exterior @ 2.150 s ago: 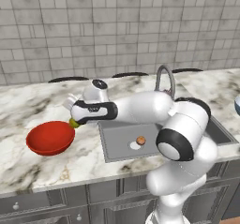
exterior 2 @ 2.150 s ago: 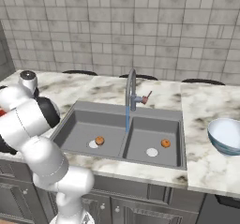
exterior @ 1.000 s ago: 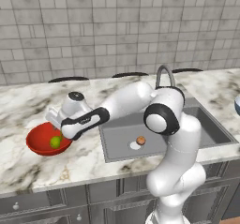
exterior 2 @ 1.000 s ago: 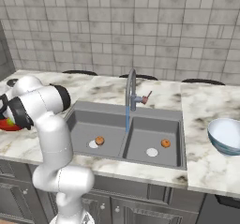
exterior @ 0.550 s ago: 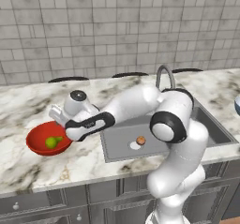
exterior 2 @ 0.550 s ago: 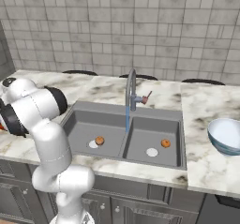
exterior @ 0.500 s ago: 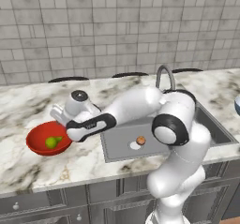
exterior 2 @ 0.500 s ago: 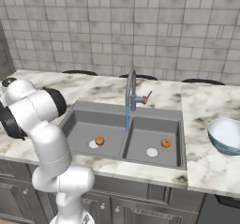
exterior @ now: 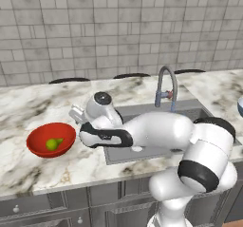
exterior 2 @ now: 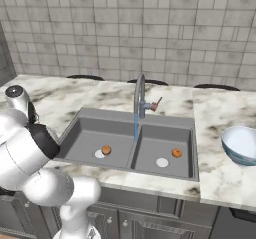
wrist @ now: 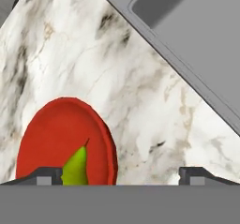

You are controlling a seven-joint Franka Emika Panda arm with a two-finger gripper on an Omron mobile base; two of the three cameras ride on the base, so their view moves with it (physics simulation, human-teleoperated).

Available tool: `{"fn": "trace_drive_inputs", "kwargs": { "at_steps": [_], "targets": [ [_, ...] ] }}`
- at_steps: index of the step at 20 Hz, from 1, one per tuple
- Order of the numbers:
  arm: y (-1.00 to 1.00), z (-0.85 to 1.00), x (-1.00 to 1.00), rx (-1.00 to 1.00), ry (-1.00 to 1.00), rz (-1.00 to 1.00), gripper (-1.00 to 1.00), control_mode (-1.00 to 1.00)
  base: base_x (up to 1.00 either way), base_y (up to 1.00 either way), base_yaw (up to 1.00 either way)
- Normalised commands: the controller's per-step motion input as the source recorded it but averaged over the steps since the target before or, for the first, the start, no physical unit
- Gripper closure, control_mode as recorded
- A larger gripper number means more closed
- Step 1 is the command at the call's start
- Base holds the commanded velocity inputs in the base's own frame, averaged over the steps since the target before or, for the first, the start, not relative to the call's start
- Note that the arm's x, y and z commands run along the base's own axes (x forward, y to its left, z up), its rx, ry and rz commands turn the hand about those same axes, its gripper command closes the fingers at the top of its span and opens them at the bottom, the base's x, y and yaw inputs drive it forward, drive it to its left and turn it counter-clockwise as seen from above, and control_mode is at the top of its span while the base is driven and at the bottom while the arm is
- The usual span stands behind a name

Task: Pick the tangerines from the sink and place them in one bowl. Place the pear in the other bowl. Then turn off the sink faucet.

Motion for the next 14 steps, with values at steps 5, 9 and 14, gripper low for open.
{"fn": "trace_drive_inputs", "kwargs": {
  "at_steps": [5, 9, 14],
  "targets": [
    [-0.86, 0.46, -0.06, -0.03, 0.01, 0.0, -1.0, -1.0, 0.0, 0.0, 0.0],
    [-0.85, 0.3, -0.05, -0.06, 0.03, 0.0, -1.0, -1.0, 0.0, 0.0, 0.0],
    [-0.81, 0.09, -0.03, -0.07, 0.11, 0.0, -1.0, -1.0, 0.0, 0.0, 0.0]
  ]
}}
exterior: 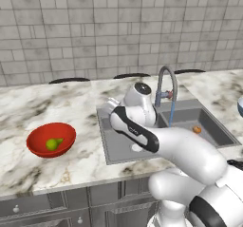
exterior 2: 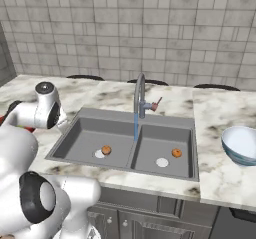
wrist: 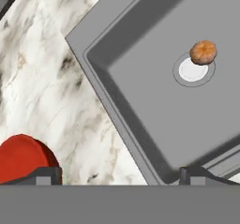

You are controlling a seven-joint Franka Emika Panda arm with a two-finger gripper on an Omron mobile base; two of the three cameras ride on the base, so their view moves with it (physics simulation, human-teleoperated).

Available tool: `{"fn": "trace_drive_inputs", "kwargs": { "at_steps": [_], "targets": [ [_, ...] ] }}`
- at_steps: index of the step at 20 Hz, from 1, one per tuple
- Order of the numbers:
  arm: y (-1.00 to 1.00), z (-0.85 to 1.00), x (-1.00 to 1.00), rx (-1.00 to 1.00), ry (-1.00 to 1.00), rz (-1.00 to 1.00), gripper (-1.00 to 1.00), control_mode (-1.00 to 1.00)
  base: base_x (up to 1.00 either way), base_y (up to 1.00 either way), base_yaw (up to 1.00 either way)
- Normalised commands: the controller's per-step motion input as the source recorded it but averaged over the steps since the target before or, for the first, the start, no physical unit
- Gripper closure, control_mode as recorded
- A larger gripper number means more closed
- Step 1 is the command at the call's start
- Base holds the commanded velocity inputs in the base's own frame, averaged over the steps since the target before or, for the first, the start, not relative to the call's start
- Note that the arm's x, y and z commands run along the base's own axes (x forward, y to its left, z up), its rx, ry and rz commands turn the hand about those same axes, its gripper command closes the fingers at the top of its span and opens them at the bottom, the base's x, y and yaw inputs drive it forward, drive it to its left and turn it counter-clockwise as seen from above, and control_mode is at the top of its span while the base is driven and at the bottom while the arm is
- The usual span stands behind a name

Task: Pick the tangerines from the sink and place them in one bowl. Place the pear in the other bowl. Then turn off the sink faucet.

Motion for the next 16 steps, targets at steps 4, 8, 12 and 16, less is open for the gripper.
{"fn": "trace_drive_inputs", "kwargs": {
  "at_steps": [4, 8, 12, 16],
  "targets": [
    [-0.7, 0.0, 0.0, -0.13, 0.19, 0.0, -1.0, -1.0, 0.0, 0.0, 0.0],
    [-0.63, 0.0, 0.0, -0.18, 0.2, 0.0, -1.0, -1.0, 0.0, 0.0, 0.0],
    [-0.54, 0.0, 0.0, -0.17, 0.18, 0.0, -1.0, -1.0, 0.0, 0.0, 0.0],
    [-0.57, 0.0, 0.0, -0.1, 0.17, 0.01, -1.0, -1.0, 0.0, 0.0, 0.0]
  ]
}}
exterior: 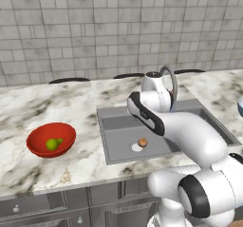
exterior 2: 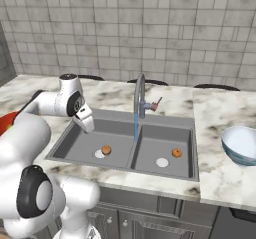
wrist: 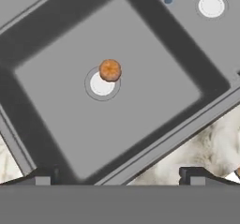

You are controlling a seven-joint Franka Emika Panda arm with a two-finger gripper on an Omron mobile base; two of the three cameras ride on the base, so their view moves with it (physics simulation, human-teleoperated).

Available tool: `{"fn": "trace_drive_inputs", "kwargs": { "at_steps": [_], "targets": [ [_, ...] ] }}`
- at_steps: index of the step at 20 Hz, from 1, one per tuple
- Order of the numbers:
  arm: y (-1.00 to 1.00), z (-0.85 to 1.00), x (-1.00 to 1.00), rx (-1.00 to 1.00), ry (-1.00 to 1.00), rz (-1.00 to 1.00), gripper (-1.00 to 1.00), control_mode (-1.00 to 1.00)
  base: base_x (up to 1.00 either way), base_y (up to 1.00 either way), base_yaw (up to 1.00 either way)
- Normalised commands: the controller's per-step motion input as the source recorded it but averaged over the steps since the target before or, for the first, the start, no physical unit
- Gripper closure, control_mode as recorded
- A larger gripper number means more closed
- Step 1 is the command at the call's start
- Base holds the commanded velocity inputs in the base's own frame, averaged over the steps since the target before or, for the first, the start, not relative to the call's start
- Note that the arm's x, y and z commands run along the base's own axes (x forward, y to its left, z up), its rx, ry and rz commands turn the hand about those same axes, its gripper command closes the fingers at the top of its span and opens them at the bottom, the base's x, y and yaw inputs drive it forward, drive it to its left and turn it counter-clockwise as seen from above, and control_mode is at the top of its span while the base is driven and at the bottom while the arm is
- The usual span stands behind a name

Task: Pick the tangerines from the sink and place them in one bowl. Place the pear in the other bowl. Then turn off the sink faucet.

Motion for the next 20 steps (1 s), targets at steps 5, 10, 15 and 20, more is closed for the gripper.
{"fn": "trace_drive_inputs", "kwargs": {
  "at_steps": [5, 10, 15, 20],
  "targets": [
    [-0.61, -0.26, 0.0, -0.02, 0.14, 0.04, -1.0, -1.0, 0.0, 0.0, 0.0],
    [-0.48, -0.64, 0.04, 0.02, 0.01, 0.06, -1.0, -1.0, 0.0, 0.0, 0.0],
    [-0.17, -0.58, 0.26, 0.11, -0.01, 0.09, -1.0, -1.0, 0.0, 0.0, 0.0],
    [0.0, -0.4, 0.34, 0.06, -0.07, 0.12, -1.0, -1.0, 0.0, 0.0, 0.0]
  ]
}}
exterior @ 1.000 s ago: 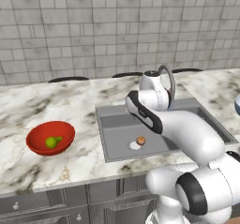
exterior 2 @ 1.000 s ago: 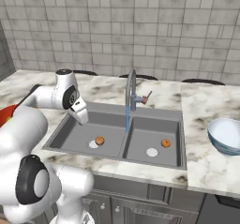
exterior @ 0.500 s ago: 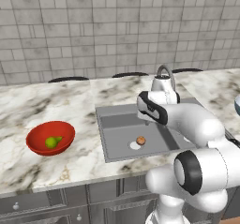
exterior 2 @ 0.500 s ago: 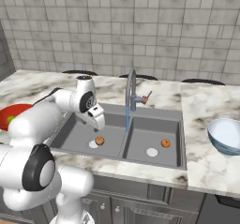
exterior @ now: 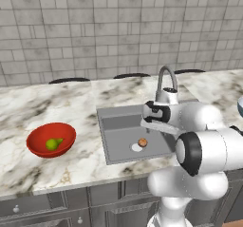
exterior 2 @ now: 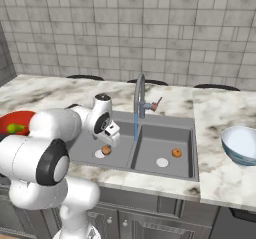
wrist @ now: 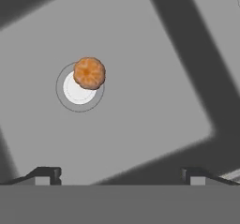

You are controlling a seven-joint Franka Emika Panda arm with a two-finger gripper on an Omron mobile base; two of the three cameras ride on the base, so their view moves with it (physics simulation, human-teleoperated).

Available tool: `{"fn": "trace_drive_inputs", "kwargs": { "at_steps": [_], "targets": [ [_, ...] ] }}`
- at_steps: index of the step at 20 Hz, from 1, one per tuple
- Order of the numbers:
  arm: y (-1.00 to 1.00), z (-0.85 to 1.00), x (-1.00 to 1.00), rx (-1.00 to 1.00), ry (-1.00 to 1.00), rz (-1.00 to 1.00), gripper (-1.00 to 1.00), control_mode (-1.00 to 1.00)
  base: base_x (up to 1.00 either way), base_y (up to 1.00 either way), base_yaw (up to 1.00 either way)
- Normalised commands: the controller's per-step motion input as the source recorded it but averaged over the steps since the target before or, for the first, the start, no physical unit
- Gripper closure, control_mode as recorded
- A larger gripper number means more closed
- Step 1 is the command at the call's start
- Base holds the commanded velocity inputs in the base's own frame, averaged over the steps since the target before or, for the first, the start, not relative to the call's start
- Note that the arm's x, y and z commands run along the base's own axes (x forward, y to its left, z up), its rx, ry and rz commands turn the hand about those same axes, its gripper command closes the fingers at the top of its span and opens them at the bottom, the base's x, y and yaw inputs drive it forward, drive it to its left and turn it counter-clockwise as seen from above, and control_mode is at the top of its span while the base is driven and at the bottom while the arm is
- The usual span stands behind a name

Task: Pick the tangerines from the sink and place them in one bowl. Place the pear in the other bowl. Then turn off the sink faucet.

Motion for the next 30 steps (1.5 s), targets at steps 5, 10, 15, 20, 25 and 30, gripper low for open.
{"fn": "trace_drive_inputs", "kwargs": {
  "at_steps": [5, 10, 15, 20, 25, 30],
  "targets": [
    [0.0, -0.34, 0.39, 0.0, 0.0, 0.12, -1.0, -1.0, 0.0, 0.0, 0.0],
    [0.05, -0.31, 0.41, 0.0, 0.0, 0.08, -1.0, -1.0, 0.0, 0.0, 0.0],
    [0.08, -0.36, 0.42, 0.0, 0.0, 0.04, -1.0, -1.0, 0.0, 0.0, 0.0],
    [0.12, -0.41, 0.37, 0.0, 0.0, 0.02, -1.0, -1.0, 0.0, 0.0, 0.0],
    [0.07, -0.44, 0.3, 0.0, 0.0, 0.01, -1.0, -1.0, 0.0, 0.0, 0.0],
    [0.04, -0.41, 0.3, 0.0, 0.0, 0.01, -1.0, -1.0, 0.0, 0.0, 0.0]
  ]
}}
